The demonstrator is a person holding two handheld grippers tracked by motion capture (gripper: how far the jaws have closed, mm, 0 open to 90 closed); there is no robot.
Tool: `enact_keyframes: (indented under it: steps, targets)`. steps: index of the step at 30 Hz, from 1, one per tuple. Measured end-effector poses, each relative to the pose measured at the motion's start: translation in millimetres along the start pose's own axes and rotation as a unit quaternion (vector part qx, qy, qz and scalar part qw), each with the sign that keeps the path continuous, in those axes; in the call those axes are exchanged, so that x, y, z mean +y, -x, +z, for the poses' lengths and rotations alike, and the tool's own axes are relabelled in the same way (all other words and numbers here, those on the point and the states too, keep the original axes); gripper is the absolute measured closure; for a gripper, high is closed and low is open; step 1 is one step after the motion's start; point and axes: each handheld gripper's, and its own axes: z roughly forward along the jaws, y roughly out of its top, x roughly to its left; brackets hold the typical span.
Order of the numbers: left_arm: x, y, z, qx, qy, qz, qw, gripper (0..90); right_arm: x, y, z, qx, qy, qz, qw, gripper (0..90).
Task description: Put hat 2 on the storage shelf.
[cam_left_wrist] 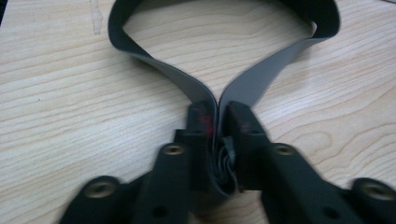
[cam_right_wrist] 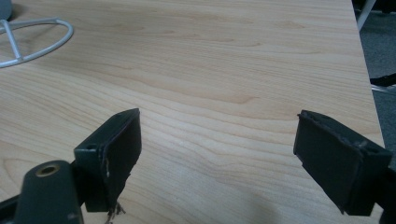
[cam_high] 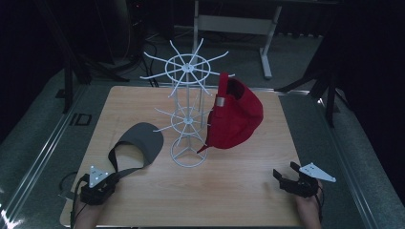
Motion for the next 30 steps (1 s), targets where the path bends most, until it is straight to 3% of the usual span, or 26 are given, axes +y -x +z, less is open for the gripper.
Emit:
enact_keyframes:
  steps: [3, 5, 8, 10, 13, 16, 21, 26, 30]
  targets:
    - [2.3, 1.8, -1.9, -0.003, 0.009, 0.016, 0.9998, 83.1, 0.0, 0.1, -0.3, 0.001, 0.001, 0.001, 1.0, 15.0]
    - [7.0, 3.7, -4.6, -0.026, 0.023, 0.041, 0.9986, 83.5, 0.0, 0.9, -0.5, 0.003, 0.002, 0.005, 1.0, 15.0]
    - [11.6, 5.5, -7.0, -0.05, 0.043, 0.062, 0.9959, 83.5, -0.1, 1.2, -0.9, 0.004, 0.003, 0.007, 1.0, 15.0]
    - [14.6, 6.5, -9.5, -0.072, 0.067, 0.077, 0.9922, 83.6, -0.1, 1.1, -1.0, 0.005, 0.003, 0.009, 0.9999, 15.1]
    - [21.1, 8.4, -15.4, -0.113, 0.105, 0.103, 0.9827, 83.7, -0.1, 1.7, -1.2, 0.007, 0.003, 0.01, 0.9999, 15.0]
    - [31.2, 11.3, -18.6, -0.12, 0.113, 0.125, 0.9784, 83.7, -0.3, 2.7, -1.4, 0.008, 0.006, 0.013, 0.9999, 15.0]
    - [48.8, 13.0, -22.9, -0.127, 0.127, 0.131, 0.9749, 83.8, -0.5, 2.7, -1.7, 0.008, 0.006, 0.014, 0.9999, 15.0]
    - [69.1, 13.7, -33.6, -0.132, 0.147, 0.145, 0.9695, 83.9, -0.5, 3.2, -1.9, 0.01, 0.006, 0.017, 0.9998, 15.0]
    - [86.7, 14.5, -40.8, -0.123, 0.151, 0.147, 0.9697, 83.9, -0.6, 3.7, -2.1, 0.011, 0.007, 0.019, 0.9997, 15.0]
